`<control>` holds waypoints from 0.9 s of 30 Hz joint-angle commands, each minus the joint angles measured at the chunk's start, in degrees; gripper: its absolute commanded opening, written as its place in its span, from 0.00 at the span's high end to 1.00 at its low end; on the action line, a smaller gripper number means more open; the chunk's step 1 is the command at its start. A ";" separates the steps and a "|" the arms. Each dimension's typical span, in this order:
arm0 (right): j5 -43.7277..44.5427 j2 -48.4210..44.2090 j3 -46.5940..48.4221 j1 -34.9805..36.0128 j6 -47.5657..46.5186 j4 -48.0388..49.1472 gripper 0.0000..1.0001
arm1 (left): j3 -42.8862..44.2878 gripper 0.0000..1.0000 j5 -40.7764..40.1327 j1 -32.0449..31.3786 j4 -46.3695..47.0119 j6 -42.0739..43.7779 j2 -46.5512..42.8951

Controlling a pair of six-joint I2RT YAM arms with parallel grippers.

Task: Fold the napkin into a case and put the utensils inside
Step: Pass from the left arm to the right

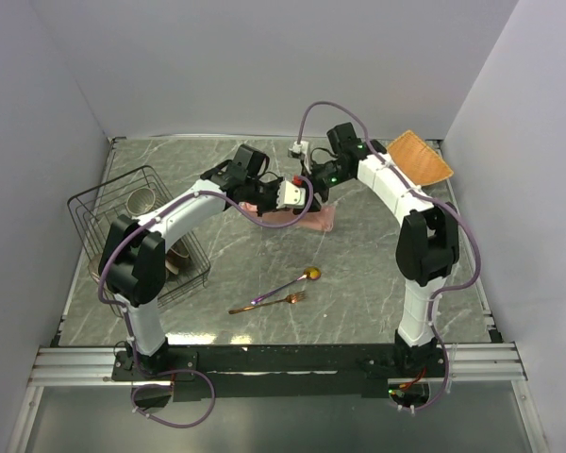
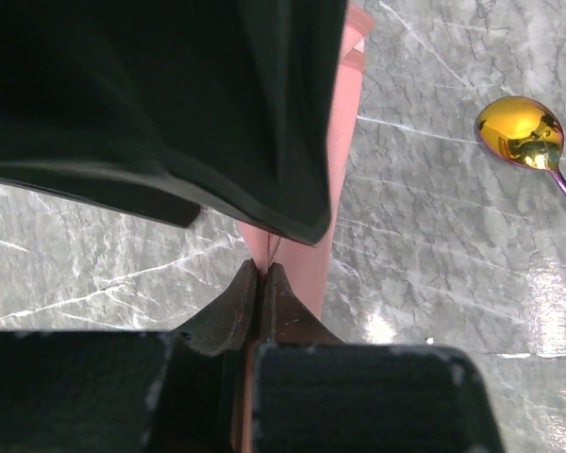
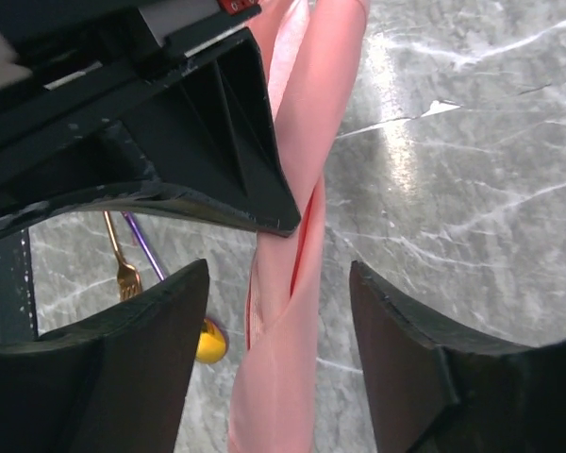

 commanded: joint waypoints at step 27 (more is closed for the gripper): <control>8.59 -1.51 -3.32 3.89 -1.09 6.82 0.68 | 0.38 0.99 3.46 -0.31 2.42 0.00 -2.73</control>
